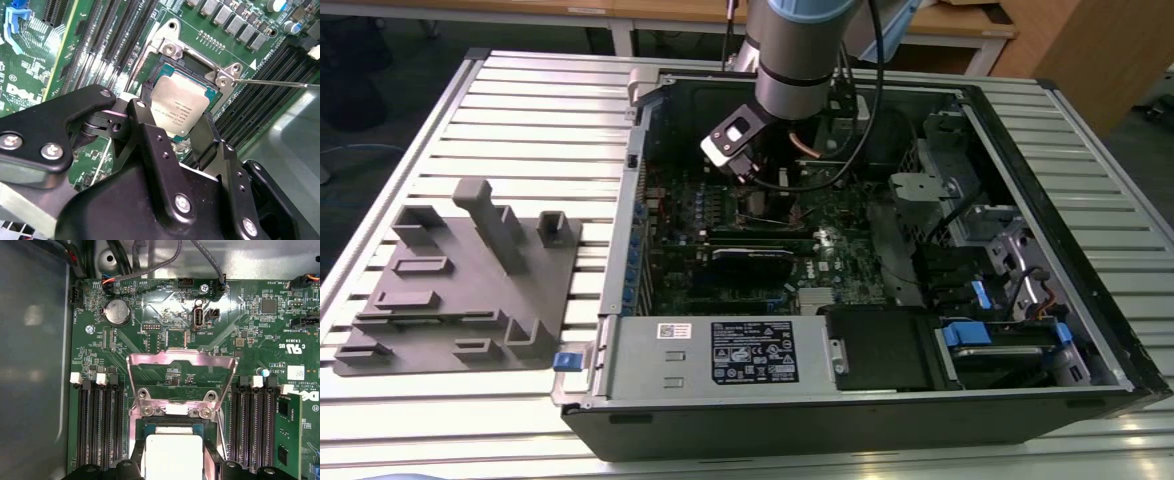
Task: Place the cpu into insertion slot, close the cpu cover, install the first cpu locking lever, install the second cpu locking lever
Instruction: 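Place the cpu into insertion slot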
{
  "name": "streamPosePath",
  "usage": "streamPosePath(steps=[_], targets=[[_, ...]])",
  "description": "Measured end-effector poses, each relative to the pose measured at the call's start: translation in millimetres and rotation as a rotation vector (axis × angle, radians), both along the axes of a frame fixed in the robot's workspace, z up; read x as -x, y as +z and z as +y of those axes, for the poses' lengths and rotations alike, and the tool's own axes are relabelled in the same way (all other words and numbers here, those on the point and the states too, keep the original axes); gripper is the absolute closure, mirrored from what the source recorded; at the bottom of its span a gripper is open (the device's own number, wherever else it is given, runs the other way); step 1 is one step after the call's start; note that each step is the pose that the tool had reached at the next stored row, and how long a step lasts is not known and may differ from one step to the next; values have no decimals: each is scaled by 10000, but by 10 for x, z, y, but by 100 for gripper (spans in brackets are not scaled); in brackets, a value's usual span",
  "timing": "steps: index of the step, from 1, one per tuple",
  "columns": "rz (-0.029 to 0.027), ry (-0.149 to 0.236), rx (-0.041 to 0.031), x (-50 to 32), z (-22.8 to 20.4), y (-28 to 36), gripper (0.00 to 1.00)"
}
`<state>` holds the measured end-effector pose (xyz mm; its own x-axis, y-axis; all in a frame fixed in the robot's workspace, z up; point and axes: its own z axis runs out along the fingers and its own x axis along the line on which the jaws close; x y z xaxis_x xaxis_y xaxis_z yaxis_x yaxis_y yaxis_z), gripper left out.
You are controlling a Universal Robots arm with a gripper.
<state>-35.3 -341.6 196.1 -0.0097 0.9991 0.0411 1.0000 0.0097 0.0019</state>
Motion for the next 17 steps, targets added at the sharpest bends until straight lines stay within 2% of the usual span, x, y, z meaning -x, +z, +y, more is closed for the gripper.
streamPosePath(steps=[17], targets=[[1, -22, 2, 6, 3, -27, 46]])
